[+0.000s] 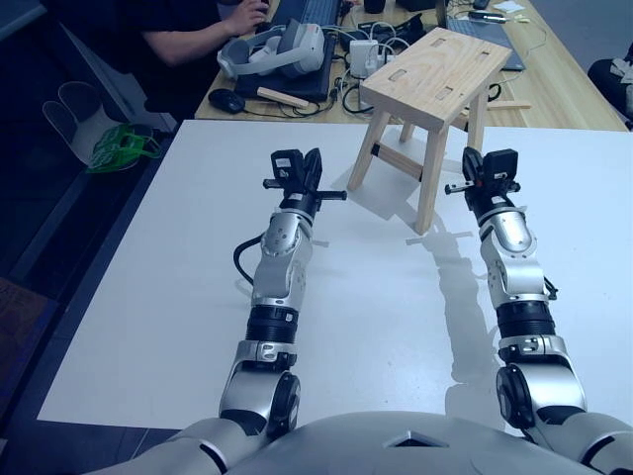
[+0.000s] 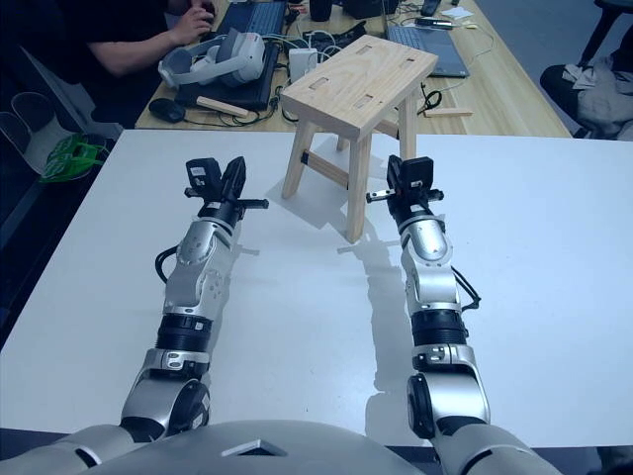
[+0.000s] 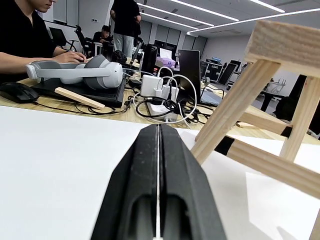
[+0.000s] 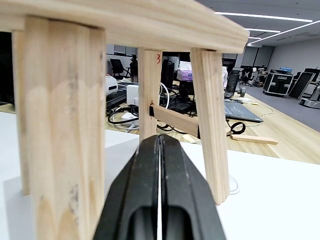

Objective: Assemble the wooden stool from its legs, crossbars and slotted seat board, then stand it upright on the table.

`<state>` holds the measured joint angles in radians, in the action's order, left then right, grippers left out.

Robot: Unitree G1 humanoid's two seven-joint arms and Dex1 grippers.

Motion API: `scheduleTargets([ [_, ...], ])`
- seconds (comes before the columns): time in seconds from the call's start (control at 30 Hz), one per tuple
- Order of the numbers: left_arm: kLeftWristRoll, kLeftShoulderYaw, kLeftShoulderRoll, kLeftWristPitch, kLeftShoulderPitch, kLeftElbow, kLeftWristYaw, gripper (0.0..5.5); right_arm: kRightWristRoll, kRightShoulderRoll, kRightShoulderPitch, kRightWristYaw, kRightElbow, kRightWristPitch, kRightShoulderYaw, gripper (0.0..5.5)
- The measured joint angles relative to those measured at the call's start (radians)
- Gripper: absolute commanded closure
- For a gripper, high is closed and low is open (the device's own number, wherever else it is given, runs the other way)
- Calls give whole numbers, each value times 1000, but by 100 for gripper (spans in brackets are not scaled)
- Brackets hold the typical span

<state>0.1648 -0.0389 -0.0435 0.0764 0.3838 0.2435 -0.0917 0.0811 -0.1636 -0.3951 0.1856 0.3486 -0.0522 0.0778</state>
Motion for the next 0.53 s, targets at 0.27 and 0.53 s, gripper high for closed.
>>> scheduleTargets([
  [0.27,-8,11,3,18,-15,-26,-7,547,30,8,5,0,-49,39,8,550],
  [0.53,52,-17,-13,23,-43,-59,-32,547,31,19,5,-6,-56,47,13,550],
])
